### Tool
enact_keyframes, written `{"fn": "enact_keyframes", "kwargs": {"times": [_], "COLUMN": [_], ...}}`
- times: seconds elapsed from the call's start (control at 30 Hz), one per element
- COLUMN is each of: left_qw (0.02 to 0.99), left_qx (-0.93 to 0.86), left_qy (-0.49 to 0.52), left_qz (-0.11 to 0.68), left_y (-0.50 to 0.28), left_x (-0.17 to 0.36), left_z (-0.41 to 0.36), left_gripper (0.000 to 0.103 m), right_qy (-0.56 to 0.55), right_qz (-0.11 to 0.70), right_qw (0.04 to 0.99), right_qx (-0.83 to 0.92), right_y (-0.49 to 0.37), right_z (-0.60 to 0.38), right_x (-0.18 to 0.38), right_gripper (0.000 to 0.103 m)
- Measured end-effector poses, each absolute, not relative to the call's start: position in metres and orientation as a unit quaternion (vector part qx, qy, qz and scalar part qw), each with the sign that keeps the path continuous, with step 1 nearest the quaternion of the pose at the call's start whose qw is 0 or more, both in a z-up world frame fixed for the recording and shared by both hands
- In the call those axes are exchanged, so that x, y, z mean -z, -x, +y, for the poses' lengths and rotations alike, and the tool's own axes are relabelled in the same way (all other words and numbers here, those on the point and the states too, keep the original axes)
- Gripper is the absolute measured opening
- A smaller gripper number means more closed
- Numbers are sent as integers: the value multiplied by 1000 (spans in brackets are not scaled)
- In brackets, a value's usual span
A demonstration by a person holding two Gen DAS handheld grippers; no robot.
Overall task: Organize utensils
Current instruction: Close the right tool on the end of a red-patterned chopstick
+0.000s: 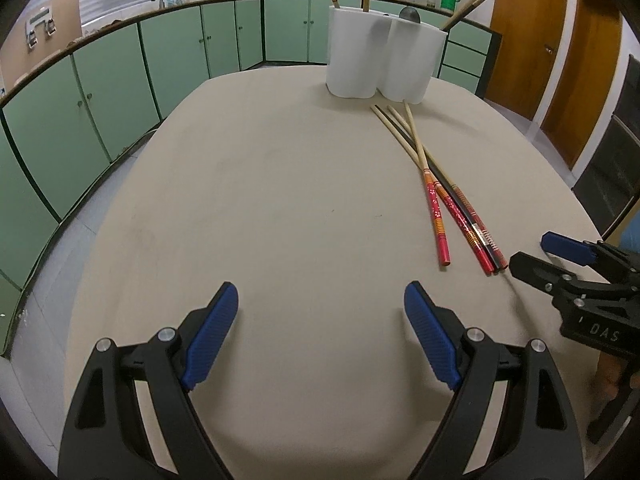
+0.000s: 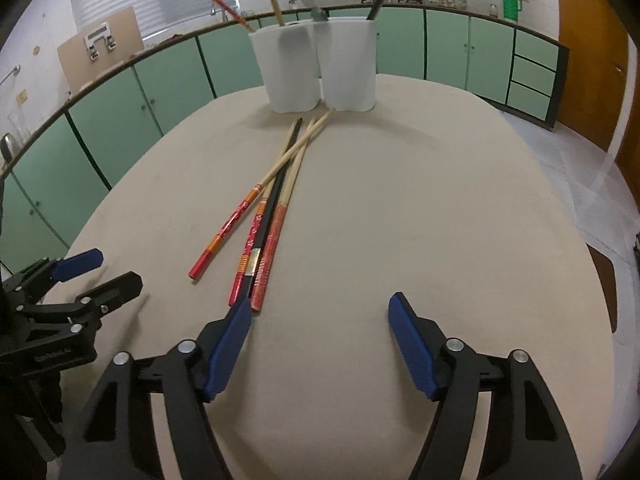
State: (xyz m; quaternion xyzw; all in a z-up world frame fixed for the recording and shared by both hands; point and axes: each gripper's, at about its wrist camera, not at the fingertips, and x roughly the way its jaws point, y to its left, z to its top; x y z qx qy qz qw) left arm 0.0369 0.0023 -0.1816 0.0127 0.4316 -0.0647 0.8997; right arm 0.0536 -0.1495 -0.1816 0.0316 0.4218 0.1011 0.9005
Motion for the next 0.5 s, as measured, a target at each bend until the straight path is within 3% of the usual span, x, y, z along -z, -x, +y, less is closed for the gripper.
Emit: {"fn": "enact_keyframes", "kwargs": {"times": [0.5], "left_qw": [898], "left_qx": [66], "left_qy": [-7], "left_qz": [435], "left_y": [-38], "left_x": [182], "left_z": [-1], "left_gripper": [83], "right_qy": [-15], "right_qz": [423], "right_qw": [902], "right_qx": [-84], "right_y": [-59], "right_z": [-147], "right_x": [181], "right_gripper": [63]}}
